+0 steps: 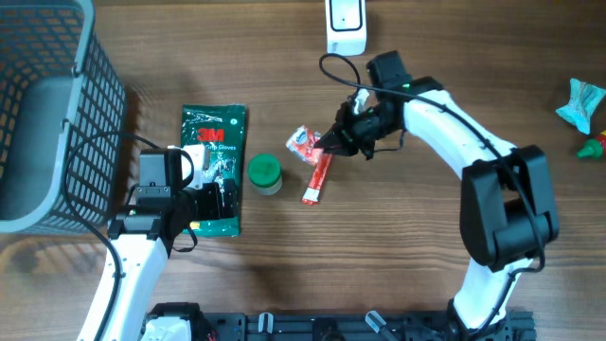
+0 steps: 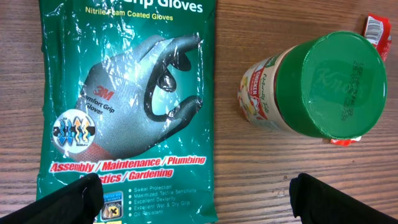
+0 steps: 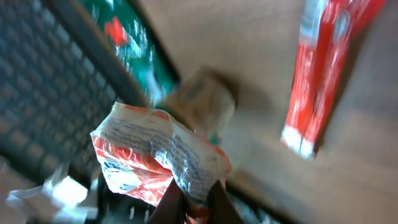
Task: Scan the item barcode
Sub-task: 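Lift the packet and move it right of the snack stick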
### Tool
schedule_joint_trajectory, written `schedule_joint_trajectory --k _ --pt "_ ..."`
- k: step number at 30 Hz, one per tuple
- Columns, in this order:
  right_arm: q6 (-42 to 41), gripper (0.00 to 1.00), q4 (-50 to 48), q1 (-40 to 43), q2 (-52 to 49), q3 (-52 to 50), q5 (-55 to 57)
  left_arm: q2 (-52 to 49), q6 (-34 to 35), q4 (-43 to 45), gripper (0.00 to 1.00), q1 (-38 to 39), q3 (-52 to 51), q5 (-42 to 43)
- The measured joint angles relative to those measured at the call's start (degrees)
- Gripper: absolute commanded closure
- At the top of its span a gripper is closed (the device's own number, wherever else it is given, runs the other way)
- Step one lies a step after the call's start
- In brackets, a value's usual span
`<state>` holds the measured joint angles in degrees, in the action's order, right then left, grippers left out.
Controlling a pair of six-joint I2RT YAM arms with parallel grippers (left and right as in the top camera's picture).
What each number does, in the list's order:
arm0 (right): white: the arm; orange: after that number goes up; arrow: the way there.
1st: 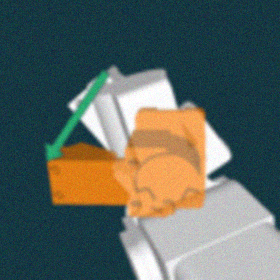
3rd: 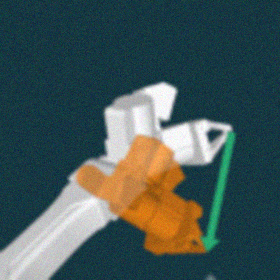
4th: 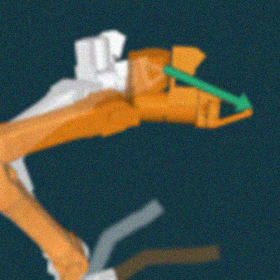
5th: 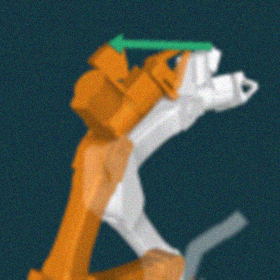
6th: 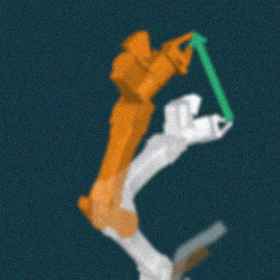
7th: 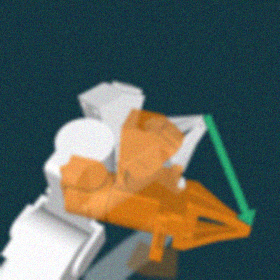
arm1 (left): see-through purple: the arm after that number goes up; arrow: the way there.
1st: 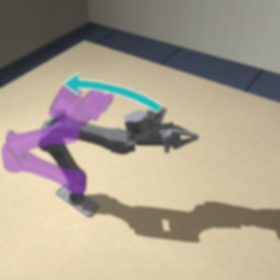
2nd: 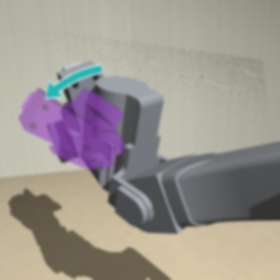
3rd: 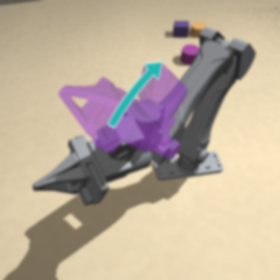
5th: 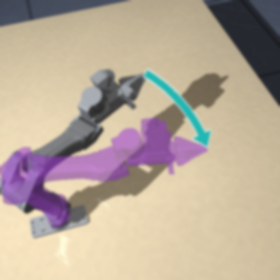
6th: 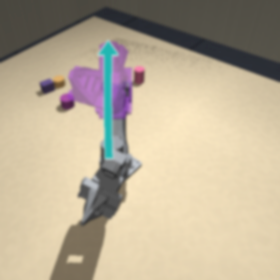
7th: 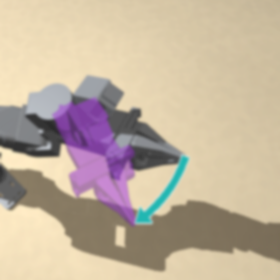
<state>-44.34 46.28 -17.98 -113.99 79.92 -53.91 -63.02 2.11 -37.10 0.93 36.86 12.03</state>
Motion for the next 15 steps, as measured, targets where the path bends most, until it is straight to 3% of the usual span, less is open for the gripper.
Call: schedule_joint_trajectory --k 7,15 --pt "11.1 0.96 21.2 3.6 0.0 -0.2 -5.7 0.0 0.0 0.0 0.00 0.0 0.0 0.0" --pt "13.2 0.96 37.8 4.2 0.0 -0.3 -5.8 0.0 0.0 0.0 0.00 0.0 0.0 0.0"
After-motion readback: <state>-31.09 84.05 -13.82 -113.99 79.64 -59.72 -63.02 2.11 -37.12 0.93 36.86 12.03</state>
